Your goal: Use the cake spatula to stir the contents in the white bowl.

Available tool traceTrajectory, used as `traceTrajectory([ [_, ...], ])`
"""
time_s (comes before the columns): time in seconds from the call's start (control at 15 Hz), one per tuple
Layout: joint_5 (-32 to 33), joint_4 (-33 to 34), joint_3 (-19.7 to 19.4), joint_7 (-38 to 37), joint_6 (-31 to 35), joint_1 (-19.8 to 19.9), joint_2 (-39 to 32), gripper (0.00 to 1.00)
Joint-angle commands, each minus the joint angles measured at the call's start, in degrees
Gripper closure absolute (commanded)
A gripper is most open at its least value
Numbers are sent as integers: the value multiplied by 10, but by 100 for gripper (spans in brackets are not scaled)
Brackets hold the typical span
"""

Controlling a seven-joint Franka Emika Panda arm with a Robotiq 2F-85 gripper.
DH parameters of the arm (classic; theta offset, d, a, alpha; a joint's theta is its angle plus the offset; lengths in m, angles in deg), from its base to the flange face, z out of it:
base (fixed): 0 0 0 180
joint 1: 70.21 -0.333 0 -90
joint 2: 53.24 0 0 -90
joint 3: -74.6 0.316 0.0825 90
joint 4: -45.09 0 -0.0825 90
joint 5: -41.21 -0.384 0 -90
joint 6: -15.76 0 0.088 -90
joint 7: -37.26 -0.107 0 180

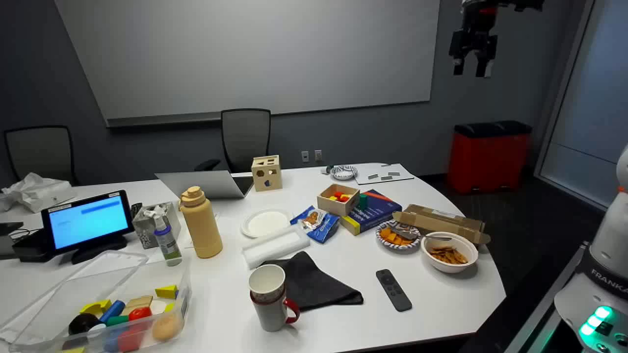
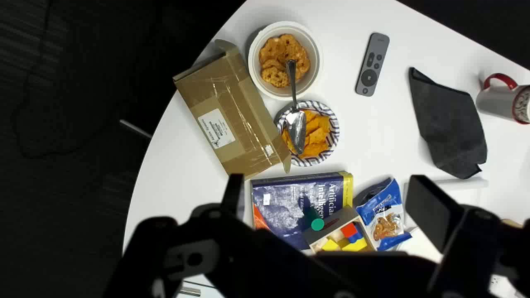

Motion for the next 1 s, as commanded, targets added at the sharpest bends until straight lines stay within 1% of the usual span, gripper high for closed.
traceTrajectory([
  [0.0,-4,2,10,4,-1,13,-2,0],
  [0.07,-4,2,10,4,-1,13,-2,0],
  [0.2,17,-24,35,-4,15,5,9,0],
  [0.27,25,-40,51,-12,27,-1,13,0],
  [0.47,83,-99,116,-39,72,-19,18,0],
  [0.53,102,-125,139,-60,92,-26,17,0],
  [0.73,161,-198,193,-102,145,-51,-5,0],
  [0.87,205,-256,219,-124,191,-66,-19,0],
  [0.93,234,-291,229,-137,223,-70,-24,0],
])
